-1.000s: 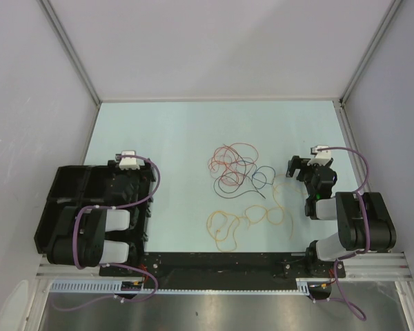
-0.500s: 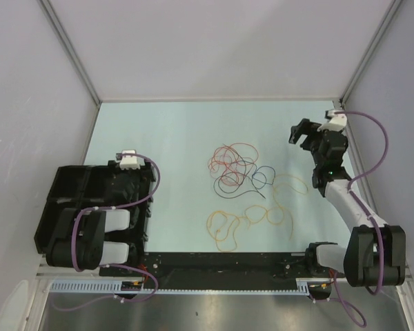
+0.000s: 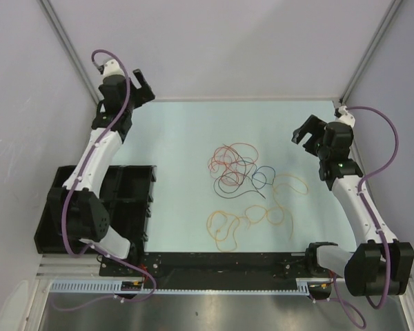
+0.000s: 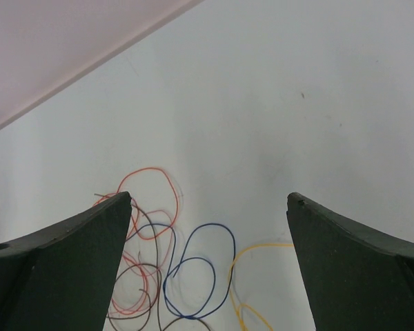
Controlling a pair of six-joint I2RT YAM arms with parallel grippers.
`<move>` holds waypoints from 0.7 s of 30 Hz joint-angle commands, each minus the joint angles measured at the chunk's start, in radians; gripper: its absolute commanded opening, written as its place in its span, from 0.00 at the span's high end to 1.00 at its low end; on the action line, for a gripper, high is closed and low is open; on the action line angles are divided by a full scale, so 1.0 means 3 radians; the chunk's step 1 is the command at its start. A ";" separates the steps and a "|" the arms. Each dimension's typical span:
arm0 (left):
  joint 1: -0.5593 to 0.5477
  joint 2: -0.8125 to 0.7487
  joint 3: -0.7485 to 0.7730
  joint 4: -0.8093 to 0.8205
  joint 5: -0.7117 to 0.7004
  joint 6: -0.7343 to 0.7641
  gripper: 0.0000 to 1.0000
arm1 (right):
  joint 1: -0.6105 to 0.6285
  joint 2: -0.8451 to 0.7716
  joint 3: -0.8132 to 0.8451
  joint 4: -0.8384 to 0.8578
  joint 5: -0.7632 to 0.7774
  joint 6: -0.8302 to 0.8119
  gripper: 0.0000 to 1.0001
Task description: Untangle the cables
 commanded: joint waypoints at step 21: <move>-0.1095 0.0896 0.1199 -0.1894 0.1044 0.0259 0.00 | 0.0056 0.0151 0.0233 -0.1155 -0.0393 -0.0009 0.00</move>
